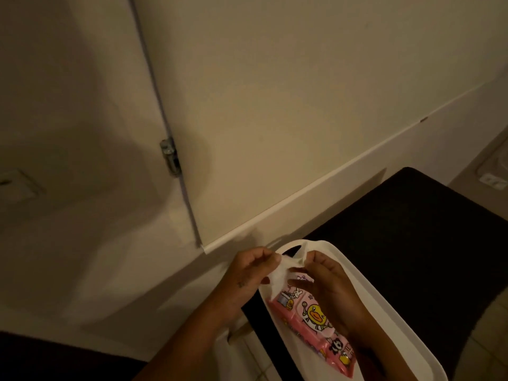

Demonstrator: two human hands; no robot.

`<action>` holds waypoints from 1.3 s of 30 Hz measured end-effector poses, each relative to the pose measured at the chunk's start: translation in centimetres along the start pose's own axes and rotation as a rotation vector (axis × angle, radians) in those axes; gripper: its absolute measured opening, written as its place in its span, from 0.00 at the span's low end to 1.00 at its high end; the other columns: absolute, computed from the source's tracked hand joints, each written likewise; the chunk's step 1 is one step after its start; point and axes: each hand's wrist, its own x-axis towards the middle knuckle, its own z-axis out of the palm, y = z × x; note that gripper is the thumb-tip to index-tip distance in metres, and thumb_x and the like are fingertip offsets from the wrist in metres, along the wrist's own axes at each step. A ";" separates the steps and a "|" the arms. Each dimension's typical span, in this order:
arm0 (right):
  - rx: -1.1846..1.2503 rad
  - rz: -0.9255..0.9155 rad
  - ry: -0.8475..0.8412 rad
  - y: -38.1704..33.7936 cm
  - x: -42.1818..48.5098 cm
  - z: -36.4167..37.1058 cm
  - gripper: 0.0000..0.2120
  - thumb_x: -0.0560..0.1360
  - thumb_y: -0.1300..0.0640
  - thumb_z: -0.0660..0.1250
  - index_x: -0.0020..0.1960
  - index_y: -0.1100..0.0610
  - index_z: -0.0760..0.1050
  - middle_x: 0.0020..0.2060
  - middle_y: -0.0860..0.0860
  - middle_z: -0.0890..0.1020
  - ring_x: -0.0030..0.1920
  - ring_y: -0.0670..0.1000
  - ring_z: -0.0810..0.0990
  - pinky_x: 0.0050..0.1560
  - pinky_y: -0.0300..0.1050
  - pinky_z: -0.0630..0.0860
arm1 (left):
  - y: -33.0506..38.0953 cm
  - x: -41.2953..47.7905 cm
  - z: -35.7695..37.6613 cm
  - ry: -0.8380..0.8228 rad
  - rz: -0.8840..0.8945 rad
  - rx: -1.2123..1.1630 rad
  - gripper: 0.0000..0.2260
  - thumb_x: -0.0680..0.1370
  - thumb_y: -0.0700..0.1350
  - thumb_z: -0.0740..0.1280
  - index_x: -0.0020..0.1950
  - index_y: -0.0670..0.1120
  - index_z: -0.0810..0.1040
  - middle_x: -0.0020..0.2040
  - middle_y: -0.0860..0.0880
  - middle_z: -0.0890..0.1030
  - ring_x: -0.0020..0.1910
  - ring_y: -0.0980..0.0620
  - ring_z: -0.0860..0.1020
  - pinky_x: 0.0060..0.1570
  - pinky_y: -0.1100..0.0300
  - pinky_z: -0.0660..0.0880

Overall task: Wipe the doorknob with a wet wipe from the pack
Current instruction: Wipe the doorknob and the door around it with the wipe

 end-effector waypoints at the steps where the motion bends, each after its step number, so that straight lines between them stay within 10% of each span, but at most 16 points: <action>1: -0.031 -0.002 -0.026 -0.1 0.3 0.4 0.11 0.68 0.55 0.63 0.42 0.63 0.78 0.43 0.59 0.82 0.46 0.58 0.80 0.53 0.57 0.74 | 0.0 -0.3 -0.2 0.020 0.002 -0.022 0.15 0.68 0.60 0.67 0.43 0.50 0.81 0.40 0.51 0.84 0.43 0.51 0.82 0.47 0.57 0.78; 4: -0.086 -0.009 -0.117 -0.5 0.9 2.2 0.10 0.67 0.53 0.64 0.41 0.58 0.80 0.41 0.53 0.84 0.46 0.55 0.81 0.51 0.51 0.76 | 0.5 -1.2 -1.1 0.110 0.063 -0.030 0.21 0.63 0.65 0.69 0.45 0.51 0.82 0.41 0.52 0.84 0.42 0.54 0.80 0.43 0.64 0.76; 8: -0.075 -0.037 -0.191 -1.1 1.3 5.2 0.09 0.71 0.58 0.62 0.42 0.65 0.75 0.36 0.53 0.82 0.41 0.52 0.79 0.46 0.46 0.74 | 1.9 -3.5 -3.0 0.188 0.162 0.055 0.04 0.65 0.53 0.72 0.38 0.57 0.83 0.34 0.59 0.84 0.34 0.64 0.80 0.34 0.72 0.73; 20: -0.069 -0.203 -0.371 -3.8 -1.8 17.7 0.12 0.71 0.64 0.61 0.31 0.53 0.72 0.37 0.57 0.75 0.39 0.53 0.73 0.38 0.44 0.70 | 7.2 -15.9 -12.2 0.537 0.323 0.192 0.08 0.69 0.46 0.66 0.29 0.52 0.72 0.26 0.58 0.72 0.29 0.60 0.71 0.32 0.67 0.71; 25: -0.522 -0.592 -0.332 -6.1 -4.8 24.2 0.15 0.76 0.62 0.58 0.33 0.50 0.68 0.32 0.45 0.73 0.33 0.43 0.70 0.34 0.34 0.68 | 10.8 -24.1 -15.3 0.729 0.464 0.432 0.07 0.74 0.45 0.66 0.35 0.51 0.74 0.34 0.44 0.81 0.34 0.49 0.79 0.37 0.52 0.77; 30: -0.645 -1.010 -0.237 -10.7 -8.9 30.7 0.06 0.73 0.57 0.55 0.38 0.52 0.67 0.31 0.45 0.73 0.31 0.41 0.71 0.31 0.29 0.66 | 15.8 -30.8 -16.2 1.016 0.751 0.693 0.06 0.75 0.49 0.66 0.39 0.59 0.76 0.33 0.64 0.77 0.41 0.65 0.78 0.33 0.78 0.71; 39: -0.590 -1.518 -0.031 -20.1 -14.1 41.0 0.02 0.76 0.59 0.55 0.45 0.55 0.65 0.33 0.42 0.71 0.34 0.40 0.73 0.33 0.32 0.69 | 26.0 -38.5 -18.9 1.382 1.258 1.061 0.02 0.74 0.40 0.68 0.43 0.42 0.79 0.37 0.50 0.78 0.34 0.60 0.72 0.37 0.70 0.69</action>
